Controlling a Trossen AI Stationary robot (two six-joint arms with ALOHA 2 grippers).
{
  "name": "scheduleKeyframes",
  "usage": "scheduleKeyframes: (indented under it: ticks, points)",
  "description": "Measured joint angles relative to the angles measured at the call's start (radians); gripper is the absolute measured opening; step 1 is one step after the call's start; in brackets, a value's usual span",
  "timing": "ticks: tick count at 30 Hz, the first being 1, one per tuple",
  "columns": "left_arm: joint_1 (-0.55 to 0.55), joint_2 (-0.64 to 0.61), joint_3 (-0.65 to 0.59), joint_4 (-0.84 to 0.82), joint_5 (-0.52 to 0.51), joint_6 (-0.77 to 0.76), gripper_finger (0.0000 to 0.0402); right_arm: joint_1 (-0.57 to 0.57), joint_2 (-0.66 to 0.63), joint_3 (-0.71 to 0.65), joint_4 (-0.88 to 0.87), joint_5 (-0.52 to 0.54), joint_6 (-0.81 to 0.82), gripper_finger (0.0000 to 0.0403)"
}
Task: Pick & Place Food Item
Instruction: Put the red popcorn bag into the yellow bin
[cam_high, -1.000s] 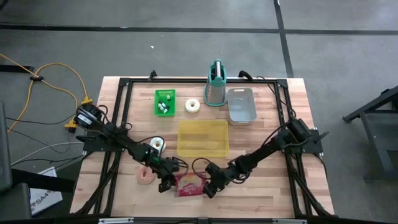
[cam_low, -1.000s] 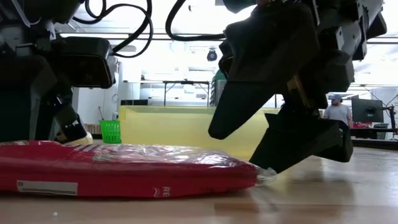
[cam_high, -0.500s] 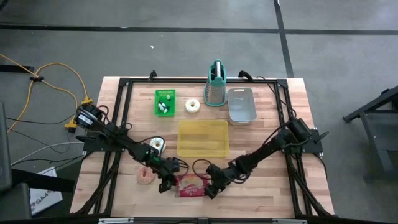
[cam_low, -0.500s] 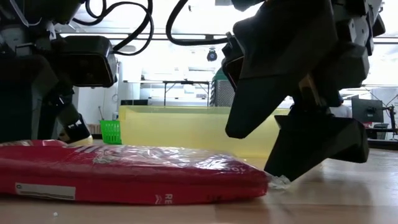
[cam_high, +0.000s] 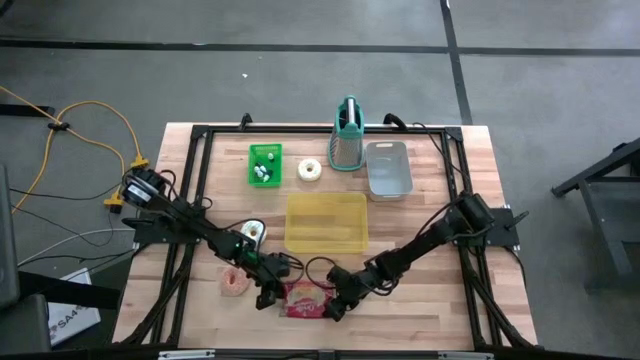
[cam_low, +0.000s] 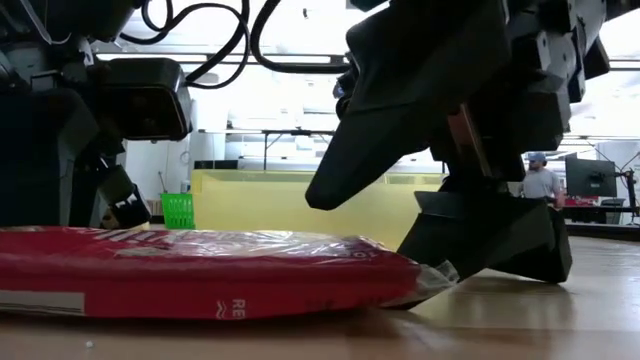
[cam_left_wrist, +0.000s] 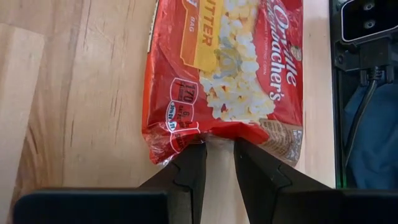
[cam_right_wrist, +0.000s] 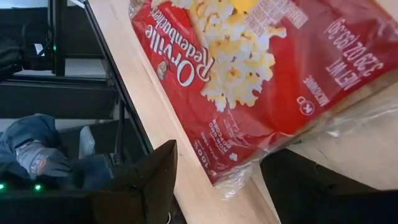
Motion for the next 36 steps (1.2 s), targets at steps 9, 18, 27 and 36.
scheduleKeyframes:
  ticks: [9, 18, 27, 36]
  points:
    - [0.006, 0.049, 0.000, 0.091, 0.028, 0.003, 0.0081, 0.002, -0.003, -0.004, 0.040, 0.110, -0.041, 0.0215]
    - [0.007, 0.049, 0.000, 0.103, 0.031, 0.003, 0.0081, 0.003, -0.003, -0.005, 0.054, 0.155, -0.042, 0.0211]
    - [0.007, 0.049, 0.000, 0.109, 0.032, 0.003, 0.0081, 0.003, -0.001, -0.006, 0.085, 0.167, -0.085, 0.0115]
    - [0.007, 0.017, 0.000, 0.109, 0.031, 0.023, 0.0081, 0.013, 0.001, -0.005, 0.090, 0.173, -0.125, 0.0042]
